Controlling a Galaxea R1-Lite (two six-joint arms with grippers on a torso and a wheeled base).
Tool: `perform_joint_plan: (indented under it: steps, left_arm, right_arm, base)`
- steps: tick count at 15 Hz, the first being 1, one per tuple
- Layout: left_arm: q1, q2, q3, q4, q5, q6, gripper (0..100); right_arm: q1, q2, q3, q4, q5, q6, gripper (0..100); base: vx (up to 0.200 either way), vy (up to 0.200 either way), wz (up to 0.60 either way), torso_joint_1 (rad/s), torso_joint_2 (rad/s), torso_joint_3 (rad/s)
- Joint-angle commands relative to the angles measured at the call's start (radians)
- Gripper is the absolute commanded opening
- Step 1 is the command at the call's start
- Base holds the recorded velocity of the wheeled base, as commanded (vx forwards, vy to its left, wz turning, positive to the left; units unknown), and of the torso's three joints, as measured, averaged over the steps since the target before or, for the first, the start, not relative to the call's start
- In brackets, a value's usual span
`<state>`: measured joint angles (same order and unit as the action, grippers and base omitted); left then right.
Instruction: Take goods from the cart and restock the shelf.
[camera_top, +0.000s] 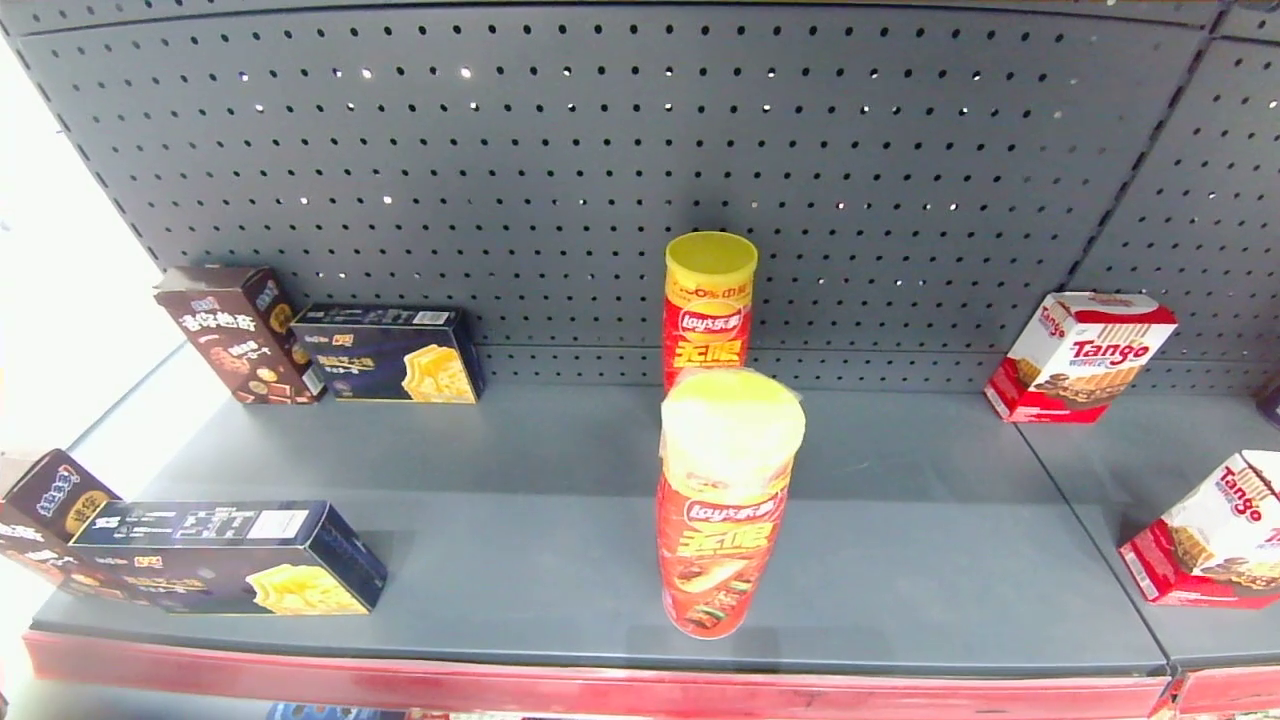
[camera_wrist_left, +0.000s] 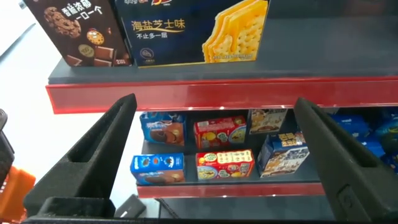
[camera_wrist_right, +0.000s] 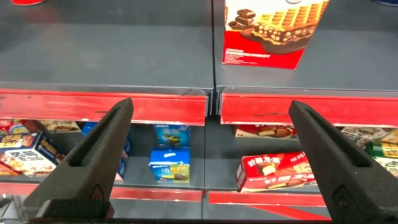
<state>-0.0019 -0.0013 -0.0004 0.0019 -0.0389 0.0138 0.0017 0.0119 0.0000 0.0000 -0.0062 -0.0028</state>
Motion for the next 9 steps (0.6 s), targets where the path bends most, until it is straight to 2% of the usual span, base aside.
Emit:
perform_joint_plan:
  steps: [1, 9]
  left_arm:
    - [-0.001, 0.001, 0.0, 0.0, 0.001, 0.0, 100]
    - [0.0, 0.001, 0.0, 0.0, -0.001, 0.002, 100]
  right_arm:
    - [0.0, 0.002, 0.0, 0.0, 0.0, 0.0, 100]
    - [0.0, 0.002, 0.0, 0.0, 0.0, 0.0, 100]
  base:
    - [0.0, 0.0, 0.0, 0.0, 0.0, 0.0]
    - [0.0, 0.0, 0.0, 0.0, 0.0, 0.0]
